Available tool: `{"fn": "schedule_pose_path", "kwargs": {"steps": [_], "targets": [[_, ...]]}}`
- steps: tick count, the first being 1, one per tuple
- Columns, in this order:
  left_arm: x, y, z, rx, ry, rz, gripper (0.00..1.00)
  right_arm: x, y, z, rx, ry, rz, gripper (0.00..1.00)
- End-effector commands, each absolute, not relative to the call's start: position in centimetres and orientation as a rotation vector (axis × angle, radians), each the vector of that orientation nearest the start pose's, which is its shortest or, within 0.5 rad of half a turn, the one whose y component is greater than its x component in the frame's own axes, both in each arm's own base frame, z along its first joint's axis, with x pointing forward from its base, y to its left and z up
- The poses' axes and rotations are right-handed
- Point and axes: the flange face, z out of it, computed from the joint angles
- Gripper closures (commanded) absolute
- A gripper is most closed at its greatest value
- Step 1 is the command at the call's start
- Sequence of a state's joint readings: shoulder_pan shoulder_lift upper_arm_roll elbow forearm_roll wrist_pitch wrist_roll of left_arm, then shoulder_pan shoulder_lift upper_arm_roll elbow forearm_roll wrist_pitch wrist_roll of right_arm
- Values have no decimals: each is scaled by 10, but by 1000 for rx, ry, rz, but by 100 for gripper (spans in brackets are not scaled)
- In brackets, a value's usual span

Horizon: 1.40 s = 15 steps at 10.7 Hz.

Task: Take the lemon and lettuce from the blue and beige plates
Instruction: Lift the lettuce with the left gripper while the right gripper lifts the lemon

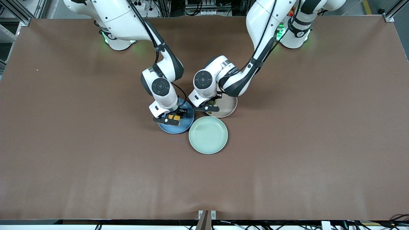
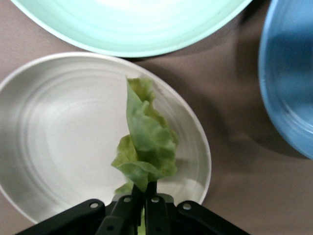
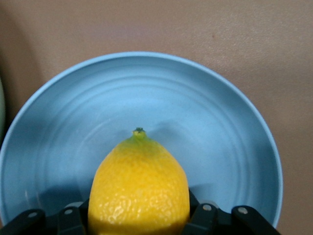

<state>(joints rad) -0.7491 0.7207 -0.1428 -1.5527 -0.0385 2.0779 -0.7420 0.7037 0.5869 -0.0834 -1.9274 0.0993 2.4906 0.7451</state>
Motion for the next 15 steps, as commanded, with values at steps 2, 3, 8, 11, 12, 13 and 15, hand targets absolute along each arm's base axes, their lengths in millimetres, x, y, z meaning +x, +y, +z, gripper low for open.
{"fn": "schedule_pose_path", "kwargs": {"steps": [2, 3, 8, 11, 12, 13, 15], "targets": [[454, -510, 276, -3091, 103, 263, 100, 518, 363, 206, -3155, 333, 115, 55], [470, -498, 293, -3114, 65, 231, 100, 526, 358, 215, -3170, 347, 161, 56], [520, -443, 337, -3108, 152, 142, 100, 573, 302, 283, -3177, 244, 292, 56], [549, -398, 341, -3088, 178, 181, 100, 591, 251, 316, -3160, 108, 349, 56], [560, -382, 342, -3091, 183, 183, 100, 596, 235, 326, -3156, 65, 364, 56], [568, -365, 345, -3088, 193, 197, 100, 599, 220, 332, -3149, 23, 381, 56], [591, -326, 346, -3094, 184, 205, 100, 610, 172, 343, -3149, -46, 401, 56]]}}
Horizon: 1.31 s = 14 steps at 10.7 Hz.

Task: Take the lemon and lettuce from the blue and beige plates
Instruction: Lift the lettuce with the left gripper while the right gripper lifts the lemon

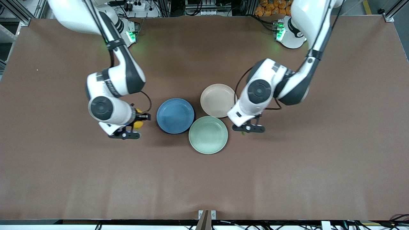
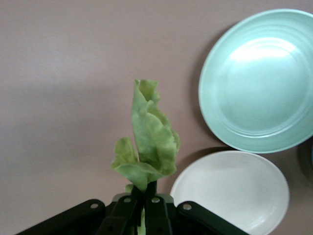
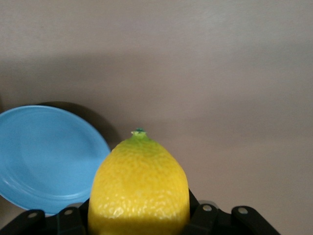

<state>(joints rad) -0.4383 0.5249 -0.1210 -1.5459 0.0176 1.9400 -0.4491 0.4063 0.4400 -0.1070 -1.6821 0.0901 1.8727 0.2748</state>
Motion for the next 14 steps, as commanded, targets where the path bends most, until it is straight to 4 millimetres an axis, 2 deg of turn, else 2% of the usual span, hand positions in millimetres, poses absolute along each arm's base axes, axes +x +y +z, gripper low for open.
{"fn": "schedule_pose_path", "kwargs": {"steps": [1, 3, 4, 5, 6, 7, 8, 9, 10, 12, 14], "targets": [[602, -306, 345, -3097, 171, 208, 100, 613, 159, 345, -3159, -93, 396, 56], [621, -264, 339, -3089, 236, 218, 100, 618, 135, 343, -3203, -107, 404, 60], [630, -243, 338, -3093, 214, 222, 100, 621, 116, 342, -3224, -84, 405, 60], [634, -233, 338, -3097, 207, 221, 100, 623, 104, 340, -3226, -63, 413, 60], [634, -231, 341, -3099, 201, 216, 100, 625, 91, 335, -3222, -64, 418, 60], [635, -229, 336, -3094, 196, 224, 100, 627, 76, 332, -3226, -56, 420, 60], [642, -213, 327, -3056, 194, 209, 100, 628, 64, 329, -3224, -72, 416, 60], [651, -192, 314, -3021, 180, 200, 100, 625, 59, 322, -3222, -74, 425, 60], [657, -181, 305, -3022, 187, 182, 100, 621, 52, 311, -3223, -61, 406, 60], [663, -170, 300, -3037, 197, 147, 100, 613, 47, 291, -3223, -58, 364, 60], [664, -163, 295, -3040, 181, 161, 100, 611, 47, 287, -3222, -59, 366, 60]]}}
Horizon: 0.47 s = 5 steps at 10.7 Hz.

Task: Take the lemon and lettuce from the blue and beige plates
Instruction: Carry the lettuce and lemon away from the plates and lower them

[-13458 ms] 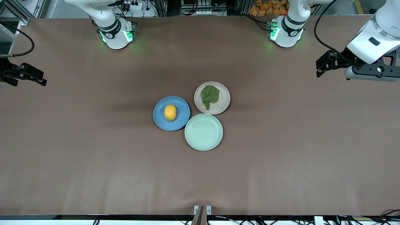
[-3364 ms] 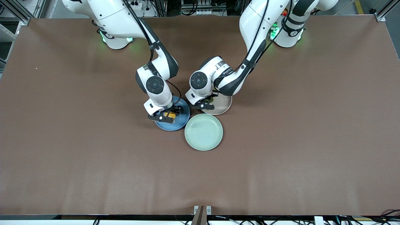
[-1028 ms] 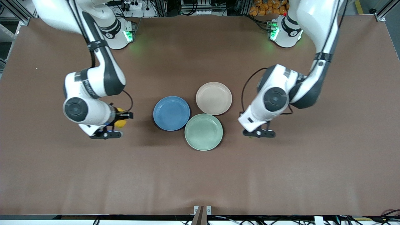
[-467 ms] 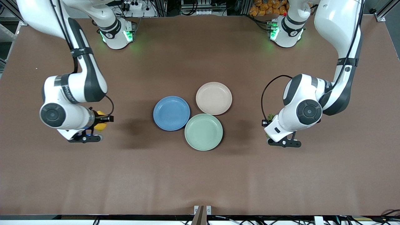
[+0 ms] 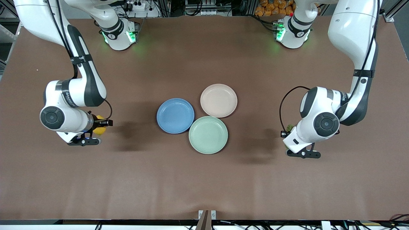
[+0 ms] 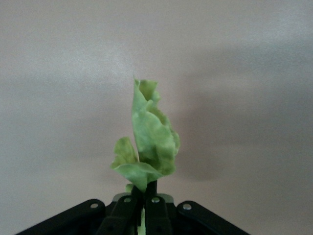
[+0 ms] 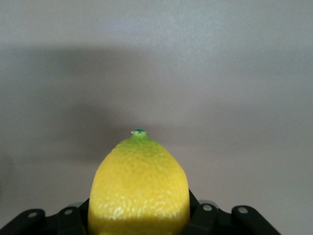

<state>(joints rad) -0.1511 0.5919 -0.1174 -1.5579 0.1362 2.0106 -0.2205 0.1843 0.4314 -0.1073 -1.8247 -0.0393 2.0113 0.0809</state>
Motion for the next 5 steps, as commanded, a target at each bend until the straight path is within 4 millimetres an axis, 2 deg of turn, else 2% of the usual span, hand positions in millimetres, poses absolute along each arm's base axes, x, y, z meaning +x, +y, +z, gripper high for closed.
{"fn": "schedule_pose_path", "kwargs": {"steps": [1, 2, 3, 5], "targets": [[668, -145, 294, -3047, 138, 167, 100, 611, 45, 284, -3222, -55, 359, 60], [672, -130, 284, -3052, 139, 190, 100, 610, 40, 276, -3223, -49, 348, 60], [674, -126, 278, -3057, 174, 184, 100, 611, 32, 264, -3222, -58, 305, 60], [678, -116, 263, -3061, 168, 183, 100, 612, 3, 245, -3214, -89, 268, 60]]}}
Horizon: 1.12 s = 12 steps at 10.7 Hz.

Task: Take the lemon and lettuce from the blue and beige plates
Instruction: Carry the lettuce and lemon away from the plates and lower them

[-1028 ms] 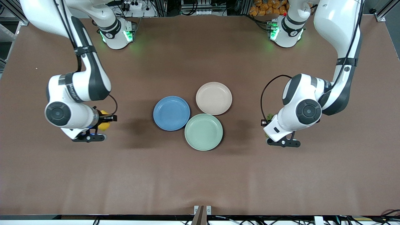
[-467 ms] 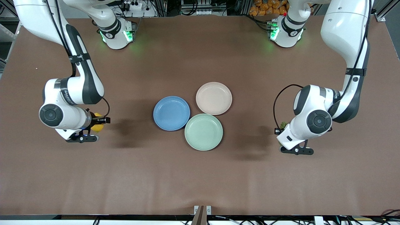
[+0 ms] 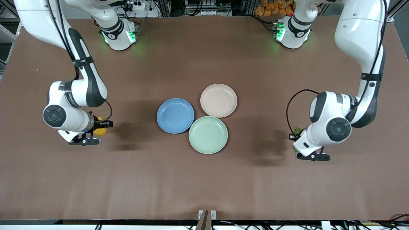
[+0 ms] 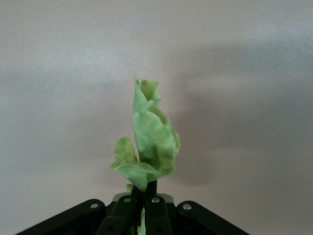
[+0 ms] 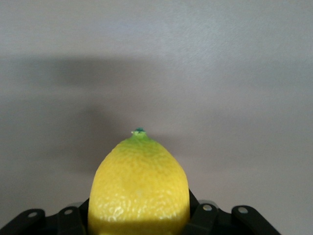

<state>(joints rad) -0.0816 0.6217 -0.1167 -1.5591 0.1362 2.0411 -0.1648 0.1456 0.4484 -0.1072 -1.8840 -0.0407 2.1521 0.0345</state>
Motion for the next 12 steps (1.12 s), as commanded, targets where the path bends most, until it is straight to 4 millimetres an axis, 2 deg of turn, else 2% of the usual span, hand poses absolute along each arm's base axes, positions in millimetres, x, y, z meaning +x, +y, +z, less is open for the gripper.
{"fn": "schedule_pose_path", "kwargs": {"steps": [1, 3, 5, 6, 7, 8, 9, 10, 11, 12], "targets": [[678, -114, 252, -3060, 166, 195, 100, 609, 2, 239, -3213, -93, 260, 60], [677, -114, 238, -3057, 169, 216, 100, 609, -4, 227, -3214, -79, 256, 59], [680, -115, 238, -3061, 175, 178, 100, 607, -6, 211, -3213, -76, 241, 58], [680, -115, 235, -3062, 179, 171, 96, 605, -6, 201, -3212, -80, 261, 58], [679, -120, 233, -3061, 198, 173, 45, 606, -9, 198, -3210, -100, 262, 58], [679, -122, 231, -3063, 201, 174, 23, 606, -11, 197, -3207, -123, 264, 58], [680, -124, 235, -3073, 185, 155, 5, 605, -16, 194, -3204, -108, 271, 53], [680, -124, 237, -3074, 176, 148, 0, 605, -16, 193, -3201, -100, 273, 40], [680, -125, 239, -3076, 174, 146, 0, 604, -16, 189, -3198, -99, 280, 28], [680, -127, 244, -3079, 177, 136, 0, 605, -15, 188, -3198, -95, 272, 25]]}}
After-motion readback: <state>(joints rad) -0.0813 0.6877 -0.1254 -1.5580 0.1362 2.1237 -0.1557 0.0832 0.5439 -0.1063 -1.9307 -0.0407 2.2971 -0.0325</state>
